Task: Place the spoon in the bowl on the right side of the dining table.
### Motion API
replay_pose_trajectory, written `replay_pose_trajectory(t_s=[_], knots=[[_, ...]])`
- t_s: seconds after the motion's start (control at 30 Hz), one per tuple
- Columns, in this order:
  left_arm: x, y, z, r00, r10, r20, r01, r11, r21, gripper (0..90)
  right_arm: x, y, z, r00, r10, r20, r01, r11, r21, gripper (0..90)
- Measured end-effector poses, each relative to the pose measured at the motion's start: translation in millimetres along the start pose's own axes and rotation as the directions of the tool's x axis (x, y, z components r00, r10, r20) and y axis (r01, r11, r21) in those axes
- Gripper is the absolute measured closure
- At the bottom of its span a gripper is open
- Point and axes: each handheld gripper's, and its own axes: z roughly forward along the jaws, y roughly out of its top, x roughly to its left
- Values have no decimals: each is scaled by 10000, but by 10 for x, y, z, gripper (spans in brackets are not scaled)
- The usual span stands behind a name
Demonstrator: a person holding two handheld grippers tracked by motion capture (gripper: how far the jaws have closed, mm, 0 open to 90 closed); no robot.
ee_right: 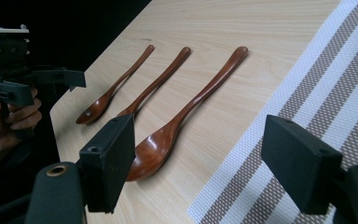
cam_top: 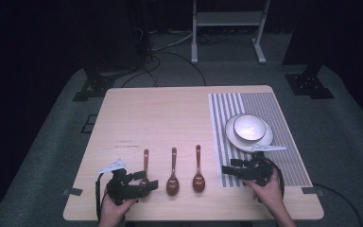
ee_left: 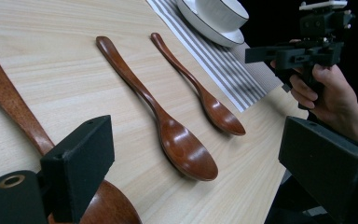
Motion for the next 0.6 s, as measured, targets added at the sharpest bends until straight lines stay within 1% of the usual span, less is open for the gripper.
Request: replay_pose_trajectory(t_s=[0.03, 0.1, 0.2, 0.4, 0.5, 0.57, 0.6], knots=[[-1, 0, 9, 10000, 15, -28, -15, 10000, 0, 93, 3, 11, 11, 10000, -54, 1, 54, 10000, 31, 250], [-3, -1, 25, 10000, -86, 36, 86, 10000, -10, 93, 6, 33, 38, 9999, -100, 7, 100, 9999, 66, 250], [-12, -1, 46, 10000, -66, 53, 66, 10000, 51, 93, 8, 55, 64, 9999, -153, -12, 153, 9999, 76, 250], [-70, 1, 111, 9994, -122, 330, 116, 9998, 176, 93, 38, 127, 128, 9996, -247, -107, 249, 9995, 178, 250], [-83, 3, 129, 9991, -145, 387, 138, 9997, 203, 93, 49, 144, 141, 9996, -262, -124, 265, 9995, 197, 250], [-92, 5, 144, 9989, -135, 446, 123, 9995, 275, 93, 51, 158, 155, 9994, -303, -139, 306, 9993, 212, 250], [-107, 9, 170, 9984, -158, 547, 138, 9992, 372, 93, 52, 164, 162, 9994, -307, -142, 310, 9993, 226, 250]])
